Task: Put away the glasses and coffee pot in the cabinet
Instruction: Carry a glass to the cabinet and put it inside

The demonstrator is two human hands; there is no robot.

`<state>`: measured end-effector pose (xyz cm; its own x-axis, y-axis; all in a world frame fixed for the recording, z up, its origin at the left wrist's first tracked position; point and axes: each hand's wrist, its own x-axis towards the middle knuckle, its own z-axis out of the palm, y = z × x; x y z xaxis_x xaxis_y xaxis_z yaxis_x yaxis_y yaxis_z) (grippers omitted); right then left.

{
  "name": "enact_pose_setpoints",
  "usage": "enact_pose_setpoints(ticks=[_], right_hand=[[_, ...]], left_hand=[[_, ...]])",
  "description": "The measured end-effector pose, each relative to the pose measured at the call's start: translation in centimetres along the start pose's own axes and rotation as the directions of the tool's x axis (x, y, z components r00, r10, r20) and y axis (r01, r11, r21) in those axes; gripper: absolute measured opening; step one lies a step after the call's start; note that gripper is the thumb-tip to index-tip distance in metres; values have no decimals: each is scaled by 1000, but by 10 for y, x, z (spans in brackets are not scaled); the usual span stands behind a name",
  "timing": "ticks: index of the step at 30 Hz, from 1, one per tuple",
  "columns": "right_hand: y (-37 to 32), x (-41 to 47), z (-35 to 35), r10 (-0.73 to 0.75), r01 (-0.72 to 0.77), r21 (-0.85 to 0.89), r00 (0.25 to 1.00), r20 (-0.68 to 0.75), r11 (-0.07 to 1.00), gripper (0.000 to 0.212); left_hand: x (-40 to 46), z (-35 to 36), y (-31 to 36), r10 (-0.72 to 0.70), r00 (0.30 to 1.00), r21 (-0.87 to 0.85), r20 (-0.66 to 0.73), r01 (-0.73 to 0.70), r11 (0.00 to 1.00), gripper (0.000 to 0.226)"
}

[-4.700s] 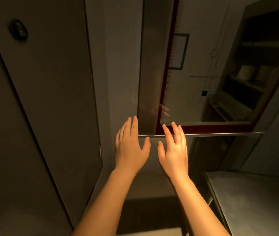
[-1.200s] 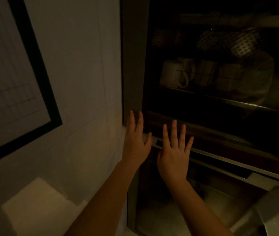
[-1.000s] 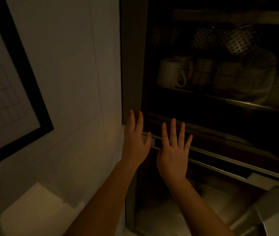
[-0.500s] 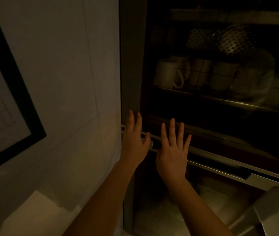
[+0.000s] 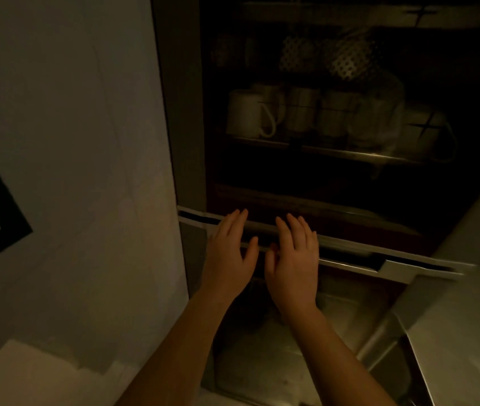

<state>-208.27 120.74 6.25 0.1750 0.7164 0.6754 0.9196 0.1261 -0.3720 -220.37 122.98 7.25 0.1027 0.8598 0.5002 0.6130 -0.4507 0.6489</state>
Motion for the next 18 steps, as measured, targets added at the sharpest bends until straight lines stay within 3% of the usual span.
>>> enact_pose_setpoints(ticks=[9, 18], right_hand=[[74, -46, -53, 272, -268, -141, 962, 6, 953, 46], [158, -113, -133, 493, -508, -237, 861, -123, 828, 45]], left_hand=[[-38, 74, 48, 87, 966, -25, 245, -83, 996, 53], [-85, 155, 134, 223, 845, -117, 486, -190, 975, 57]])
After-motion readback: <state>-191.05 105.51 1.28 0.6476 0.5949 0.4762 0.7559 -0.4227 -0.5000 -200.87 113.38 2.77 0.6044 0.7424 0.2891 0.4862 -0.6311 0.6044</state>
